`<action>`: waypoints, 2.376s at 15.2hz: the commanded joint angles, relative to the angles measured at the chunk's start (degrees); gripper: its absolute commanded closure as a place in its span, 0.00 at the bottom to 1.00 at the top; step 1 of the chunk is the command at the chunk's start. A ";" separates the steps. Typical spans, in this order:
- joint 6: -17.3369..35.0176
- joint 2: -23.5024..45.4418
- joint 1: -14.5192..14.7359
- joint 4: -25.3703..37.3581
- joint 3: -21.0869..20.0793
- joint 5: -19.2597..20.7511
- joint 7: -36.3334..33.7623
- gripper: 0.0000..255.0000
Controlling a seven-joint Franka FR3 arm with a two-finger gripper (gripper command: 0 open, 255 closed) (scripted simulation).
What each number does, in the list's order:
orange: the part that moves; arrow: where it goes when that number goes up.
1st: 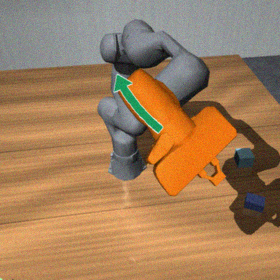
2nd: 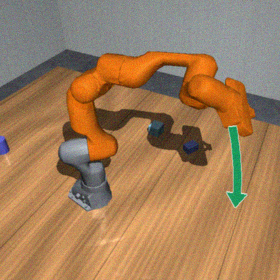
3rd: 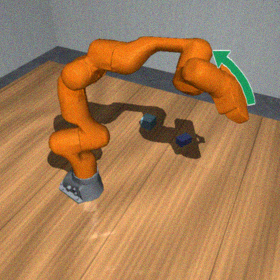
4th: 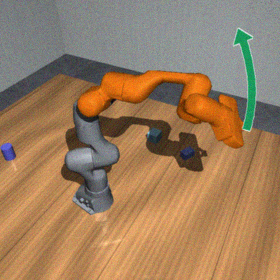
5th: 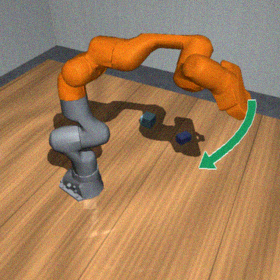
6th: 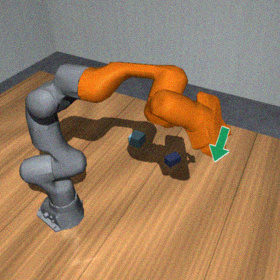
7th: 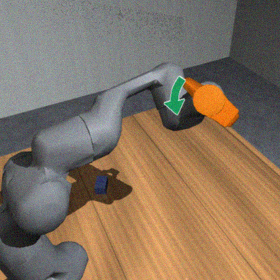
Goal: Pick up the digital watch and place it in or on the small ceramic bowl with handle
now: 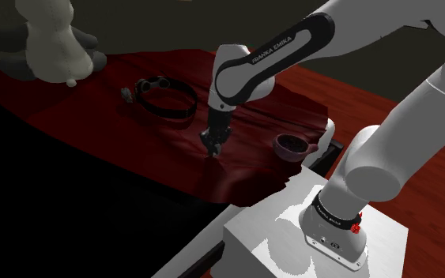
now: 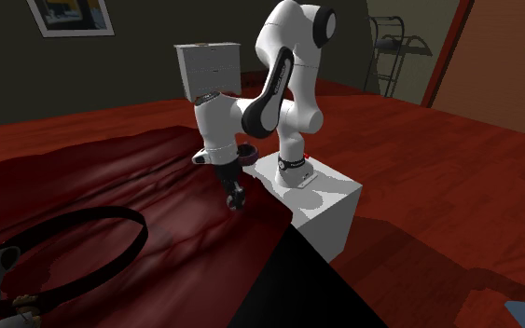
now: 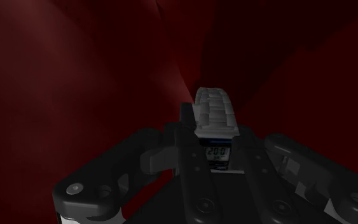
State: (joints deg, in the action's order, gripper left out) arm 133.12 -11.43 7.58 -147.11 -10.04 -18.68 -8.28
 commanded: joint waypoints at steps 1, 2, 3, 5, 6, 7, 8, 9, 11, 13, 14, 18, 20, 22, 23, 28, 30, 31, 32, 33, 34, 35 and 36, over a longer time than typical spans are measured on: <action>-1.64 -1.09 -0.10 0.55 0.10 0.28 -0.33 1.00; -2.51 -1.66 -0.14 0.86 0.15 0.42 -0.52 1.00; -3.39 -2.22 -0.19 1.19 0.20 0.56 -0.71 1.00; -5.12 -3.29 -0.27 1.87 0.30 0.82 -1.07 1.00; -5.98 -3.80 -0.30 2.24 0.35 0.94 -1.25 1.00; -6.84 -4.29 -0.34 2.61 0.40 1.07 -1.42 1.00; -7.69 -4.76 -0.38 3.00 0.45 1.19 -1.60 1.00; -8.54 -5.22 -0.42 3.41 0.50 1.30 -1.77 1.00; -10.24 -6.10 -0.49 4.25 0.61 1.53 -2.10 1.00; -11.92 -6.91 -0.56 5.14 0.72 1.75 -2.42 1.00; -12.75 -7.29 -0.59 5.60 0.78 1.86 -2.58 1.00; -16.05 -8.65 -0.72 7.58 1.01 2.26 -3.21 1.00; -17.67 -9.24 -0.78 8.64 1.12 2.45 -3.51 1.00; -19.29 -9.77 -0.83 9.74 1.24 2.63 -3.81 1.00; -20.09 -10.02 -0.86 10.31 1.29 2.72 -3.96 1.00; -23.19 -14.30 -1.61 8.68 2.98 3.30 -2.37 1.00; -24.31 -17.95 -2.39 5.70 4.61 3.93 -0.42 1.00; -24.94 -19.76 -2.82 4.30 5.46 4.36 0.55 1.00; -25.60 -21.54 -3.30 2.96 6.32 4.85 1.52 1.00; -26.30 -23.31 -3.80 1.68 7.22 5.42 2.49 1.00; -27.05 -25.05 -4.34 0.46 8.13 6.05 3.47 1.00; -27.82 -26.77 -4.93 -0.69 9.07 6.75 4.46 1.00; -28.63 -28.46 -5.56 -1.78 10.02 7.51 5.46 1.00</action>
State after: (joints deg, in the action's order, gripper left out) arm 105.65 -37.93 2.58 -147.85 -0.92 -11.89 -3.74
